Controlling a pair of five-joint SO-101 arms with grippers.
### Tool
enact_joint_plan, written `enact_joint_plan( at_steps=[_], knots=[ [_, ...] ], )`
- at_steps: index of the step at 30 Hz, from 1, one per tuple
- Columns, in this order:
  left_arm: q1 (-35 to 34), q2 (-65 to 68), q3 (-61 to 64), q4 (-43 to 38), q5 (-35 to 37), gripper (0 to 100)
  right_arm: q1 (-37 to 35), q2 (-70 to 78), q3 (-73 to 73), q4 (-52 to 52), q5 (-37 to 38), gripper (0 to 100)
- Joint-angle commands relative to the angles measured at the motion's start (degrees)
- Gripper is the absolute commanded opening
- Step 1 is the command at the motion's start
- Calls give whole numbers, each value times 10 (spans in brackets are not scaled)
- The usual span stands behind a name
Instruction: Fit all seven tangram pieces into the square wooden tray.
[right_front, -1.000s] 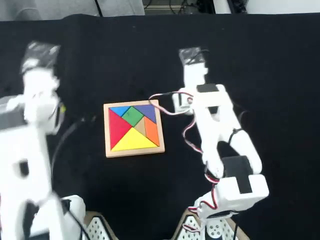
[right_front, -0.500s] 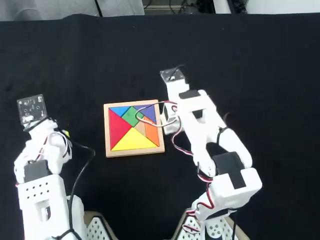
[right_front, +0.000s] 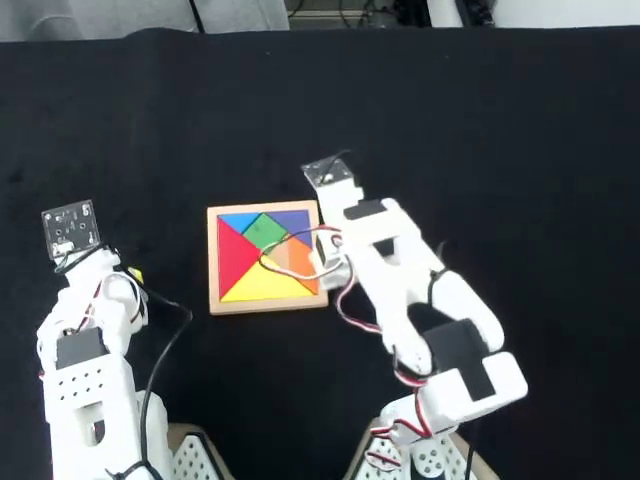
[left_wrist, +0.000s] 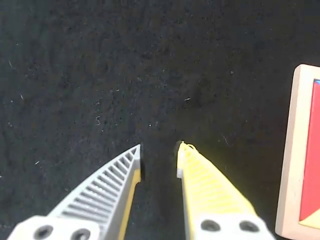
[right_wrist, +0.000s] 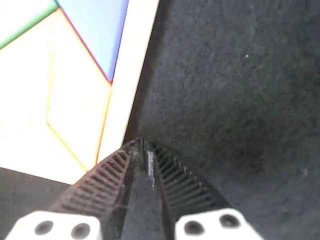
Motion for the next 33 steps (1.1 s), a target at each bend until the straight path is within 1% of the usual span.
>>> enact_joint_plan(
  at_steps=[1,6,9,11,13,16,18,23,26,27,29,33],
  knots=[
    [-3,-10,-4,-10,6,130,-16,-30,5,-11,2,11],
    [-2,-10,-3,-10,6,133,-4,-35,1,-11,1,11],
    [13,-10,11,-25,2,134,53,-36,-30,2,2,11],
    [35,-10,25,-50,5,134,105,-51,-67,42,2,11],
    [42,-11,29,-55,2,134,148,-81,-108,87,2,11],
    [32,-11,-14,-55,2,134,184,-145,-153,116,2,11],
    [25,-11,-63,-69,5,134,185,-191,-172,115,2,15],
    [46,-11,-125,-132,2,134,160,-288,-204,119,2,15],
    [53,-11,-156,-141,2,134,149,-346,-204,125,1,15],
    [53,-11,-168,-137,2,134,149,-369,-204,135,1,15],
    [50,-21,-201,-104,5,134,149,-421,-204,153,-1,15],
    [54,-106,-281,40,7,134,149,-540,-204,188,1,15]
  ],
)
